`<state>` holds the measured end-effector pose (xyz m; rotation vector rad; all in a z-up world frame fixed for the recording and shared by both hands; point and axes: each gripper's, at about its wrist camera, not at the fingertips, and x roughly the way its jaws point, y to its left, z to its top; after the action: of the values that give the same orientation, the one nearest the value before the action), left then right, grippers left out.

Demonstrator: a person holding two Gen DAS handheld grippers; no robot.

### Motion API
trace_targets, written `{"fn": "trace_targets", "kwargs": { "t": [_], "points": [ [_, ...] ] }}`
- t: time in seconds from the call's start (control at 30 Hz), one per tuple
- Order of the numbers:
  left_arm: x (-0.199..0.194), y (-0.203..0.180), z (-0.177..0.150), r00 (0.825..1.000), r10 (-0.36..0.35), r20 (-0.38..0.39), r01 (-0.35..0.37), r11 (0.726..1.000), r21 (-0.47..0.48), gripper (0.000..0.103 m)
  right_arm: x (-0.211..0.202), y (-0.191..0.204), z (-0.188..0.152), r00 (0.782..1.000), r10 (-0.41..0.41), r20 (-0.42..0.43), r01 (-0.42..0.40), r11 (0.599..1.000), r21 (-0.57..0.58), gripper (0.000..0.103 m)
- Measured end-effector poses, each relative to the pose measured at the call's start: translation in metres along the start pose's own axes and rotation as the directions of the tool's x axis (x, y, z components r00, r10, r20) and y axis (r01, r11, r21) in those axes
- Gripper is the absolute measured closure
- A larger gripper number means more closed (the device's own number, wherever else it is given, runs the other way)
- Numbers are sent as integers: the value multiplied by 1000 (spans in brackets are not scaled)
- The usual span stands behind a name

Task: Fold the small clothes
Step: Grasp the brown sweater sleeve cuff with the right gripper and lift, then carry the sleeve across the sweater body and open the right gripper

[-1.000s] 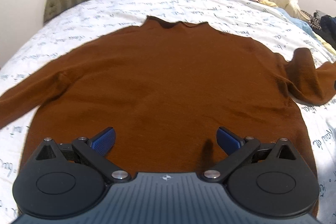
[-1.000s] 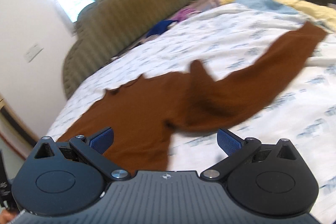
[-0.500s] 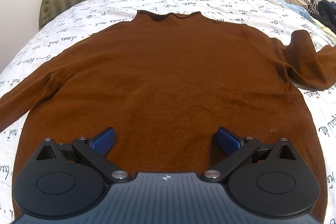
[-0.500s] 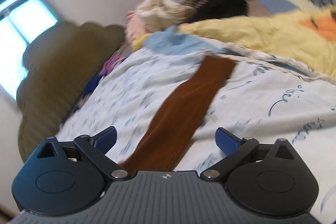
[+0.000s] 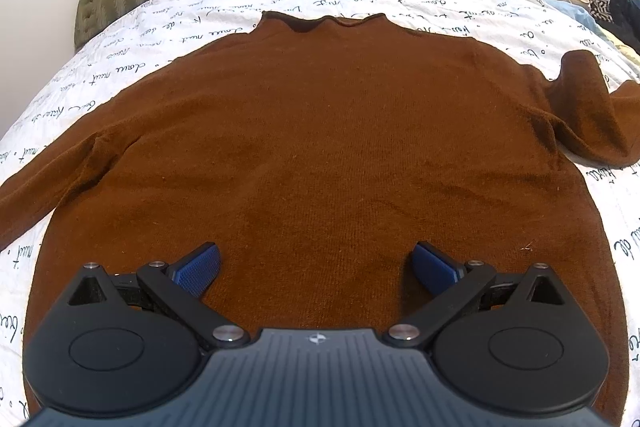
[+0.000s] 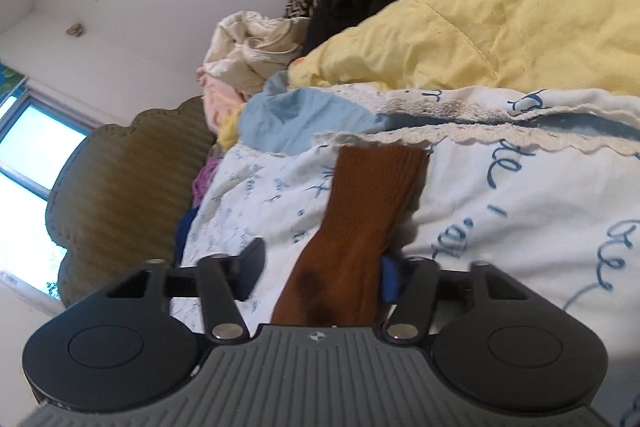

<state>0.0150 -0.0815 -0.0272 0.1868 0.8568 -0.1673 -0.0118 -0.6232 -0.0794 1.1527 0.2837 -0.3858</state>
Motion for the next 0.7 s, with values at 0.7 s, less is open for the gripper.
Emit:
{"fn": "trace_targets", "kwargs": {
  "t": [0.7],
  "points": [
    [-14,30,4,1000,-3,29,5,998,-55,0,-123,41,-2,892,-191,411,320,907,-273,93]
  ]
}}
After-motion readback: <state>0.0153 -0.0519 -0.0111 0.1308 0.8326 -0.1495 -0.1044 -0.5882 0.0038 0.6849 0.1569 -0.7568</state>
